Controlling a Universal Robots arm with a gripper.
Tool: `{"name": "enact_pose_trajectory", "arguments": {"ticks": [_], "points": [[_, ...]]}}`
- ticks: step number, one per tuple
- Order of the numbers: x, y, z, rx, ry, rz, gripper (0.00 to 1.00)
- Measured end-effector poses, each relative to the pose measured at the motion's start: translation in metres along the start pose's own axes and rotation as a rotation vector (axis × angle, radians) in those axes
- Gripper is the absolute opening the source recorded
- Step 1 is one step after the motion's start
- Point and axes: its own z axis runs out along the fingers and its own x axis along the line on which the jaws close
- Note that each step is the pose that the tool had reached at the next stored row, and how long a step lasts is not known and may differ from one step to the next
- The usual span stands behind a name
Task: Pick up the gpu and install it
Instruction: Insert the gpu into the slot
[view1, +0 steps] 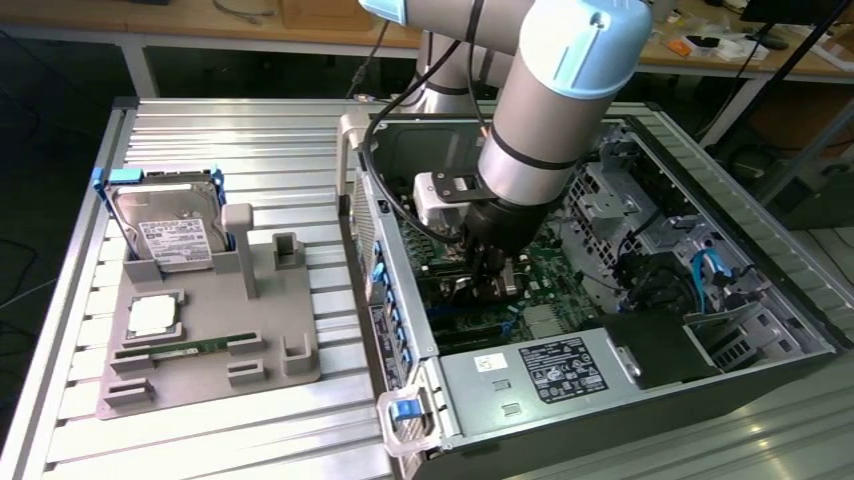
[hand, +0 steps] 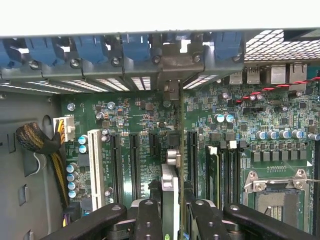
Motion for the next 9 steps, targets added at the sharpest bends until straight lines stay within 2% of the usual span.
{"name": "enact_pose_trajectory", "arguments": {"ticks": [9], "points": [[0.0001,0.0000,0.0024,-0.0002,0.0003,0.000,0.27]]}}
